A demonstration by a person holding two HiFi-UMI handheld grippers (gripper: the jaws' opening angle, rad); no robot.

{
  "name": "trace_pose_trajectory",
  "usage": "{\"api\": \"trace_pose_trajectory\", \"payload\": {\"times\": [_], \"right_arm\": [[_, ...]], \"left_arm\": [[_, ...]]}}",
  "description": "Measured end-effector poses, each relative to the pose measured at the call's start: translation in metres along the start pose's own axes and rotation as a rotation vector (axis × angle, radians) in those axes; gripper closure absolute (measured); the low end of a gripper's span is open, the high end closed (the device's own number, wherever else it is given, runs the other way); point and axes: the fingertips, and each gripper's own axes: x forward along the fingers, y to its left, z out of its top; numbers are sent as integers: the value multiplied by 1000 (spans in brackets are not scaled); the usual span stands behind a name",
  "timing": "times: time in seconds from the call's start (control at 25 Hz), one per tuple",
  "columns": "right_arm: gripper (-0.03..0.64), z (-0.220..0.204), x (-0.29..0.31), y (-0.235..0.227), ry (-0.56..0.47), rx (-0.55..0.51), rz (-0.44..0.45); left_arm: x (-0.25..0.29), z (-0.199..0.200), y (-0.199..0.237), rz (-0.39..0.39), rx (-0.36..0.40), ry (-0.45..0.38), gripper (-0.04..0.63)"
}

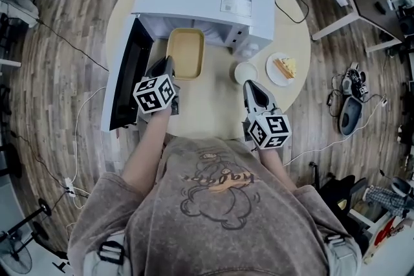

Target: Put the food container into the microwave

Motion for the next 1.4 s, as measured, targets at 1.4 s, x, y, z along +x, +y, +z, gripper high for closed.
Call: {"api": "trace_pose_trajectory", "payload": {"times": [1.4], "right_arm": [[612, -7, 7, -26, 51, 23, -26]], "left_arm": [[134, 30, 32, 61, -24, 34, 557]]}}
